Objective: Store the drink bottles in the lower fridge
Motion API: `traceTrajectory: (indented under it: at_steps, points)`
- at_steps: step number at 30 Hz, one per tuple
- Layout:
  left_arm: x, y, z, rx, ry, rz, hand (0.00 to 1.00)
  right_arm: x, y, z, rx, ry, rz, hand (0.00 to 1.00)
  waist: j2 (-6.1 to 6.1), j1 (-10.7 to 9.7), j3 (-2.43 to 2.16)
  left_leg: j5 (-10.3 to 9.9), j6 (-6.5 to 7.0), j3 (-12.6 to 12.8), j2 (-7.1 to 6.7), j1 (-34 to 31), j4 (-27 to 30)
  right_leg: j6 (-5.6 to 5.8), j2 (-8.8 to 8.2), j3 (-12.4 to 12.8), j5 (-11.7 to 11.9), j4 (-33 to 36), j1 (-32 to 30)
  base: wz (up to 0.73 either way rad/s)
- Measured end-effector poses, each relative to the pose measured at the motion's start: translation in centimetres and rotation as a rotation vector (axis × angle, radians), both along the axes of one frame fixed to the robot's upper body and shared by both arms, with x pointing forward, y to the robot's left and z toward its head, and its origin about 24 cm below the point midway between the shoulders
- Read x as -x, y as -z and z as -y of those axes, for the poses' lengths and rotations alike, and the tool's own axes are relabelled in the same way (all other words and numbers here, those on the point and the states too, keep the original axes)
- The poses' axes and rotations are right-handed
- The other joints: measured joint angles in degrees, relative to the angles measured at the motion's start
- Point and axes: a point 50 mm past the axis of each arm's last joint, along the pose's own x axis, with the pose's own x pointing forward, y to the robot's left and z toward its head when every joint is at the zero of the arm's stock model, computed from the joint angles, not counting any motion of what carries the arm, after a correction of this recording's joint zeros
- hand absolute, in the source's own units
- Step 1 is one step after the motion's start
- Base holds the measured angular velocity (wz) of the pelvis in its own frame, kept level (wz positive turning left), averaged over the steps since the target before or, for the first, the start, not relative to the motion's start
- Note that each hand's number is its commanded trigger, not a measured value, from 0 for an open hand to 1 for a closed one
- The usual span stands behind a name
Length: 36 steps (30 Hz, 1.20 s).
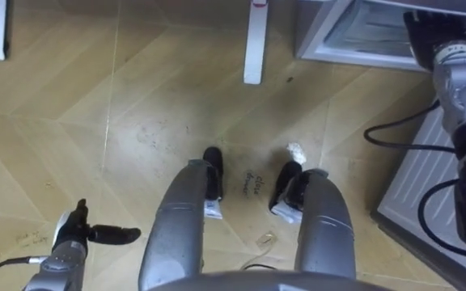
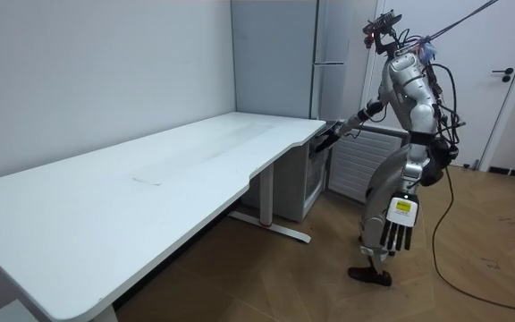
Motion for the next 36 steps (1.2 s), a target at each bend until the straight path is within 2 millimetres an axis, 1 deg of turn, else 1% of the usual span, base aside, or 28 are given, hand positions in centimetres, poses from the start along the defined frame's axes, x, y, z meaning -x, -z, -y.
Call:
traceTrajectory:
  at_steps: [4,7,12,14,16,17,19,23,25,26,28,30,32,33,34,35,36]
  points:
    - [0.0,0.0,0.0,0.013,0.001,-0.001,0.0,0.1,0.1,0.2,0.002,0.027,-0.016,0.0,-0.04,0.79,0.02,1.06,-1.06,-1.8,-0.08,-0.73,-0.08,-1.37,-0.52,-2.02,-0.84,1.08,0.03,0.22]
    - [0.6,0.2,0.0,0.019,0.0,-0.019,0.0,0.2,0.2,0.4,0.001,0.037,-0.018,0.0,-0.08,1.37,0.05,1.6,-1.49,-2.19,0.07,-0.76,-0.59,-1.9,-0.48,-2.66,-0.85,1.08,0.03,0.09]
    - [0.6,0.2,0.0,0.034,0.01,-0.025,0.0,0.4,0.4,0.9,-0.023,0.074,-0.018,0.0,0.02,2.24,0.06,2.04,-1.74,-2.75,0.07,-0.69,-0.83,-2.3,-0.46,-3.32,-0.63,0.93,0.39,0.05]
    - [0.6,0.2,0.1,0.032,0.021,-0.025,0.0,0.6,0.7,1.1,-0.024,0.083,-0.027,0.0,0.37,2.61,0.25,2.02,-1.74,-3.14,0.07,-0.21,-0.8,-2.29,-0.27,-3.64,-0.63,0.62,1.19,0.02]
    - [0.5,0.2,0.1,0.03,0.029,-0.021,0.0,0.9,1.1,1.4,-0.02,0.101,-0.031,0.0,0.71,3.48,0.33,2.04,-1.79,-3.62,0.09,0.6,-1.28,-2.14,0.21,-3.87,-0.48,-0.37,2.27,-0.02]
    - [0.5,0.2,0.2,0.032,0.029,-0.021,0.0,1.0,1.3,1.5,-0.018,0.103,-0.033,0.0,0.81,3.59,0.29,2.04,-1.79,-3.65,0.1,0.83,-1.44,-2.06,0.32,-3.92,-0.44,-0.65,2.59,0.0]
    - [0.5,0.3,0.3,0.041,0.035,-0.025,0.0,1.5,2.2,1.9,0.001,0.101,-0.044,0.0,1.22,3.8,0.52,2.07,-1.81,-3.86,0.08,2.6,-2.47,-1.66,0.69,-3.95,-0.16,-1.99,4.53,0.0]
    - [0.3,0.2,0.3,0.047,0.03,-0.016,0.0,2.5,3.6,2.3,0.03,0.071,-0.059,0.0,1.21,3.76,0.63,2.08,-1.8,-3.88,-0.03,5.12,-4.18,-1.18,1.0,-4.19,0.0,-3.92,7.14,0.0]
    - [0.2,0.1,0.3,0.05,0.032,-0.012,0.0,3.4,4.6,2.4,0.06,0.035,-0.09,0.0,1.04,3.28,0.68,2.06,-1.77,-3.9,-0.05,7.08,-5.46,-0.88,1.09,-4.62,0.0,-5.43,9.24,0.02]
    - [0.2,0.1,0.3,0.05,0.03,-0.009,0.0,3.5,4.8,2.5,0.07,0.028,-0.101,0.0,0.98,3.17,0.69,2.05,-1.76,-3.9,-0.05,7.47,-5.76,-0.81,1.19,-4.67,0.02,-5.81,9.69,0.03]
    - [-0.1,0.0,0.3,0.05,0.024,0.012,0.0,4.3,5.7,2.6,0.111,-0.002,-0.14,0.0,1.0,2.55,0.67,2.05,-1.75,-4.18,0.03,8.97,-6.04,-0.49,1.66,-5.04,0.23,-7.49,11.85,0.0]
    - [-0.3,-0.1,0.3,0.051,0.025,0.024,0.0,4.9,6.4,2.7,0.125,-0.022,-0.18,0.0,0.99,1.91,0.67,2.0,-1.69,-4.1,0.03,10.23,-6.12,-0.09,1.75,-5.28,0.22,-8.58,13.72,0.05]
    - [-0.5,-0.1,0.5,0.057,0.021,0.035,0.0,5.8,7.4,2.9,0.141,-0.038,-0.223,0.0,1.04,1.79,0.65,1.84,-1.53,-3.9,-0.02,12.07,-6.42,0.46,1.86,-5.39,0.17,-9.82,16.02,0.0]
    - [-0.5,-0.1,0.6,0.063,0.011,0.046,0.0,6.8,8.3,3.1,0.148,-0.043,-0.254,0.0,1.11,1.82,0.62,1.83,-1.53,-3.82,0.02,13.71,-6.96,0.95,2.61,-5.34,0.38,-11.27,18.05,0.03]
    - [-0.6,-0.1,0.6,0.066,-0.004,0.054,0.0,8.2,9.4,3.3,0.163,-0.056,-0.285,0.0,1.11,1.78,0.6,1.83,-1.53,-3.8,0.05,15.41,-7.72,1.33,2.85,-5.59,0.52,-12.87,20.3,0.06]
    - [-0.6,0.0,0.7,0.067,-0.009,0.053,0.0,8.8,9.9,3.4,0.174,-0.064,-0.302,0.0,1.1,1.64,0.57,1.83,-1.53,-3.8,-0.01,16.35,-8.32,1.52,2.84,-5.89,0.62,-13.69,21.39,0.1]
    - [-0.5,0.1,0.8,0.069,-0.02,0.05,0.0,10.2,10.9,3.6,0.197,-0.082,-0.343,0.0,1.09,1.03,0.55,1.81,-1.49,-3.78,-0.09,18.37,-9.77,2.0,2.9,-6.16,0.85,-15.35,23.54,0.1]
